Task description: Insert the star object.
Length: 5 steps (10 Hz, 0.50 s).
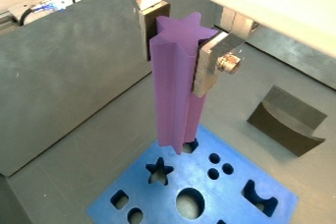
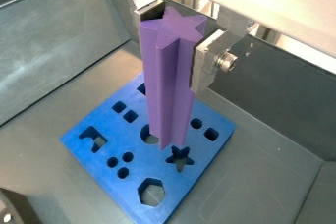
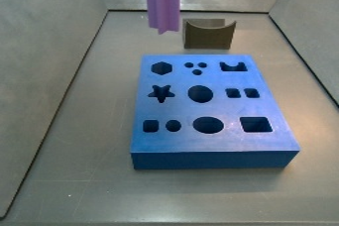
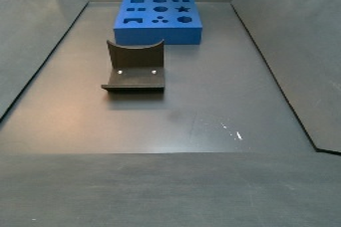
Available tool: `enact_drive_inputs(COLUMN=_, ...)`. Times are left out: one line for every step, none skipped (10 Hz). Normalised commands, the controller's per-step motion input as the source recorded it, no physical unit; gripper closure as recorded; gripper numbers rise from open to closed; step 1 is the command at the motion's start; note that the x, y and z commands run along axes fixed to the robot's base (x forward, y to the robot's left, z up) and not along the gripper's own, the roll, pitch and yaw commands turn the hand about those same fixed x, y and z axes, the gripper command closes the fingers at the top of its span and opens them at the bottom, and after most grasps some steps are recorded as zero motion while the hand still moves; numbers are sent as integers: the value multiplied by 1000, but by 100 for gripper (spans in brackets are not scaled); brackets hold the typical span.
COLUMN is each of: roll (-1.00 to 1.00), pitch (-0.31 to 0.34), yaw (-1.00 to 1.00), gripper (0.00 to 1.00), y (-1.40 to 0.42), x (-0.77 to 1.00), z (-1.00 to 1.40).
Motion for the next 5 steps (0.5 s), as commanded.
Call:
enact_drive_inputs(roll=24, pitch=0, yaw=1000, gripper=100, y=-40, x=0, z=-846)
enact_drive_inputs(roll=9, pitch=0, yaw=1000, gripper=100, y=0, x=0, z=-831)
enact_drive_inputs(roll=14, pitch=-19, yaw=966, gripper=100, y=-77, x=0, z=-826)
enact_drive_inputs(roll=0, pitch=-27, yaw=340, gripper=100, y=-209, x=31, z=-966)
enact_drive_inputs(roll=0, pitch=-44, yaw=0, gripper=100, y=-163, x=0, z=-691)
